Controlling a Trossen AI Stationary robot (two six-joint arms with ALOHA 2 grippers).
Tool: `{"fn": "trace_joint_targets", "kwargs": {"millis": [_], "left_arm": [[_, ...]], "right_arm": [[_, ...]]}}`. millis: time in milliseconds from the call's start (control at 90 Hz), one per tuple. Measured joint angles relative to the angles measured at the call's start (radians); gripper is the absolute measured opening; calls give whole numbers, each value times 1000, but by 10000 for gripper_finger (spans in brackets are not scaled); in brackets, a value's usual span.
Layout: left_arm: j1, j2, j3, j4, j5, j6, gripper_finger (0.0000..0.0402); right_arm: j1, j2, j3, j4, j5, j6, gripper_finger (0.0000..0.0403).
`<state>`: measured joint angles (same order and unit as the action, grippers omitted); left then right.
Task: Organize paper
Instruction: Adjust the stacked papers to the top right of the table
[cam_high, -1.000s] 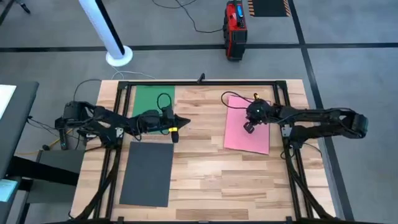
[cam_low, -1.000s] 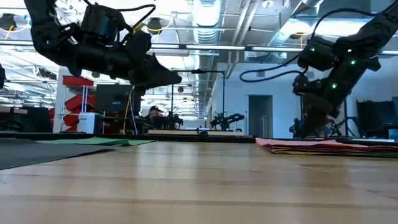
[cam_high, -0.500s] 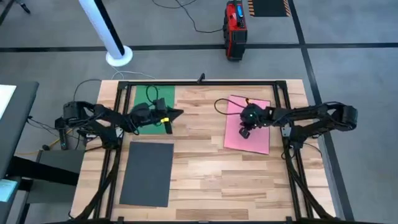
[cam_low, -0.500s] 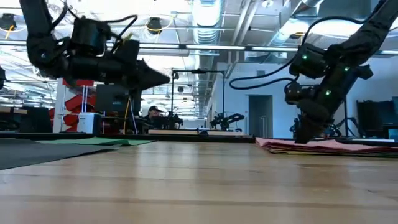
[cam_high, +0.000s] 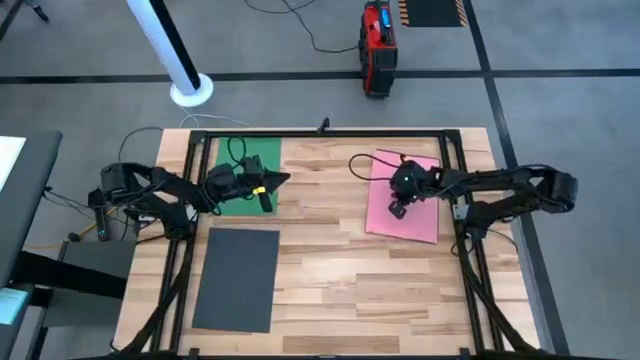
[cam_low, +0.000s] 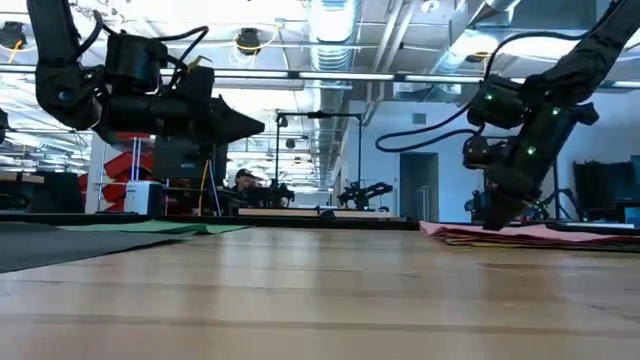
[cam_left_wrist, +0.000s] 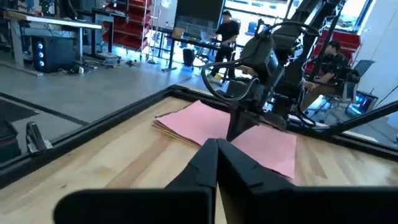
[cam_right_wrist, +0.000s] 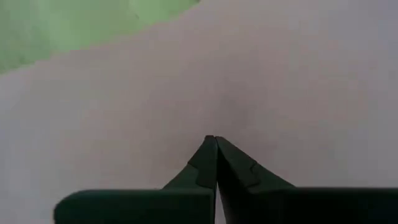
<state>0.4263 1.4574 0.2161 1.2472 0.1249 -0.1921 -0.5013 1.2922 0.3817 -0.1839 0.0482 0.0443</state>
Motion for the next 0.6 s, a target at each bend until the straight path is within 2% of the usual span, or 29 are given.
{"fn": "trace_joint_targets", "kwargs": {"millis": [178,489,600], "left_arm": [[0,0,0,-2,-7,0,0],[0,0,1,-10,-20,1,0],[0,0,1,-19,-21,14,0]], "right_arm": [[-4,0,0,-16,5,-134,0],[12,1,0,-23,13,-148,0],[12,2,0,-25,14,-108,0]]}}
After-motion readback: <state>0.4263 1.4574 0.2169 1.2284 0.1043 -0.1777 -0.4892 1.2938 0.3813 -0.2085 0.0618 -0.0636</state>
